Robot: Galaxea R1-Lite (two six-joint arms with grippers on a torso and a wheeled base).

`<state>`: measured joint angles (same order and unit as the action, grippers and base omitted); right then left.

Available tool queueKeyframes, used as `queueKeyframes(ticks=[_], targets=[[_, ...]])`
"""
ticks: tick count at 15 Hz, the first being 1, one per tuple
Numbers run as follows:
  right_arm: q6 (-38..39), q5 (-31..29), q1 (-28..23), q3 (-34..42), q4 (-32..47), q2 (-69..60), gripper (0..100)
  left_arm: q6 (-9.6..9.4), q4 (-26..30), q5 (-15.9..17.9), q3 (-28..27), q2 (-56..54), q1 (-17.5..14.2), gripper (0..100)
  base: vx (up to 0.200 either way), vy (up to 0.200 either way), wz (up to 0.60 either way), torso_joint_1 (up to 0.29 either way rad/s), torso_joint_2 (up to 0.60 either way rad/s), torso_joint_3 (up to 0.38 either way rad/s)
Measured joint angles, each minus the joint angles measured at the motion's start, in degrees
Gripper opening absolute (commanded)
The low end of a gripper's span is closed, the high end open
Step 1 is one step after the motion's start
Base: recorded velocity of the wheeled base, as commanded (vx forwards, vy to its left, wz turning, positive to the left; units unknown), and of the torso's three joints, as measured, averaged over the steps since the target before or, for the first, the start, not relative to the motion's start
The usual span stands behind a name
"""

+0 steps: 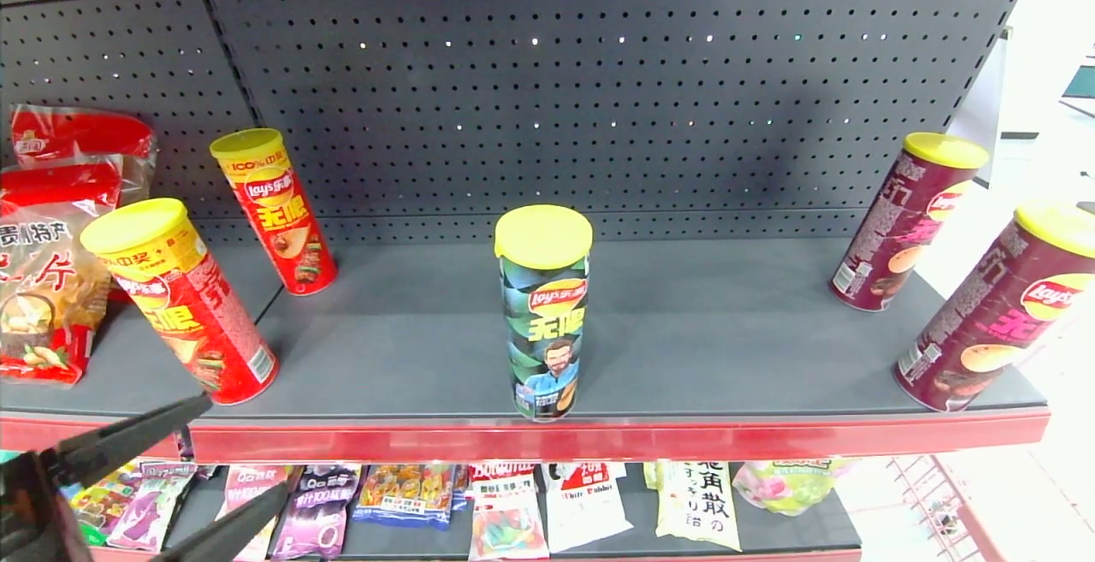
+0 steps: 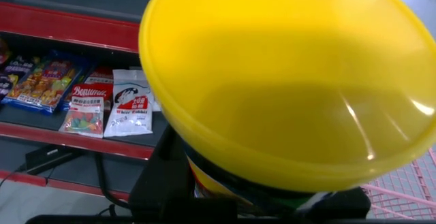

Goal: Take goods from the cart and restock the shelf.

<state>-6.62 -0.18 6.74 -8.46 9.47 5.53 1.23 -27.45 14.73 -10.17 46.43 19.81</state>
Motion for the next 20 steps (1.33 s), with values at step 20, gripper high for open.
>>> queueKeyframes(ticks=[20], targets=[[-0.3,15.5,4.9,-30.6,-5.2,38.4,0,3.69,47.0,-25.0,-0.4,-40.9,-7.5,100,0.000,0.000,0.00,0.000,0.00,0.000]])
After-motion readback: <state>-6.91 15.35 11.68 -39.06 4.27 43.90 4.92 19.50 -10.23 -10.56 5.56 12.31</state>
